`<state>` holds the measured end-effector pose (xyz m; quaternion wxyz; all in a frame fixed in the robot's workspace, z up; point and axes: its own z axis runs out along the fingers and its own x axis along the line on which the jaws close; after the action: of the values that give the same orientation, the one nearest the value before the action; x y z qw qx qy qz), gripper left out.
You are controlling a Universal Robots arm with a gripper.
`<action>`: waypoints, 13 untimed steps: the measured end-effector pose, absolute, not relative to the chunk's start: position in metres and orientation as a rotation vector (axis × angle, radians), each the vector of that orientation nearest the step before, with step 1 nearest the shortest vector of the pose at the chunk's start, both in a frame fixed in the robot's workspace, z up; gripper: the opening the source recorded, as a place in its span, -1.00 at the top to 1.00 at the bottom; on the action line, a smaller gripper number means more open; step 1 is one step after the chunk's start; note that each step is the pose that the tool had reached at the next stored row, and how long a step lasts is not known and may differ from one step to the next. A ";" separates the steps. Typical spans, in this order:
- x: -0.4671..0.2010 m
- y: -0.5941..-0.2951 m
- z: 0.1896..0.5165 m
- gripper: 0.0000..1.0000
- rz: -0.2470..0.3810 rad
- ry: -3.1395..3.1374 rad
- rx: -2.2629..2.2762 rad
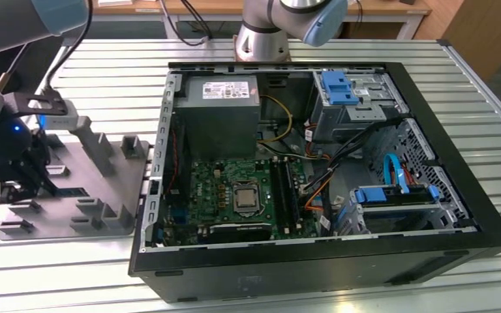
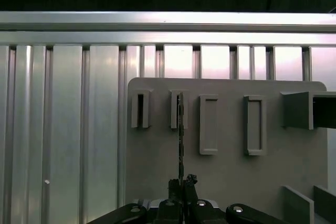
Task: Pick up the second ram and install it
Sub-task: 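Pick up the second ram and move it above second insertion slot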
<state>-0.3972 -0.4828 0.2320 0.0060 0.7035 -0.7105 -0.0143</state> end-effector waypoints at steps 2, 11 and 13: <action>-0.397 -0.483 0.233 0.73 -0.045 -2.224 2.202; -0.397 -0.483 0.241 0.73 -0.045 -2.224 2.202; -0.397 -0.483 0.243 0.73 -0.045 -2.224 2.202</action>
<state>-0.3972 -0.4828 0.2429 0.0060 0.7035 -0.7105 -0.0142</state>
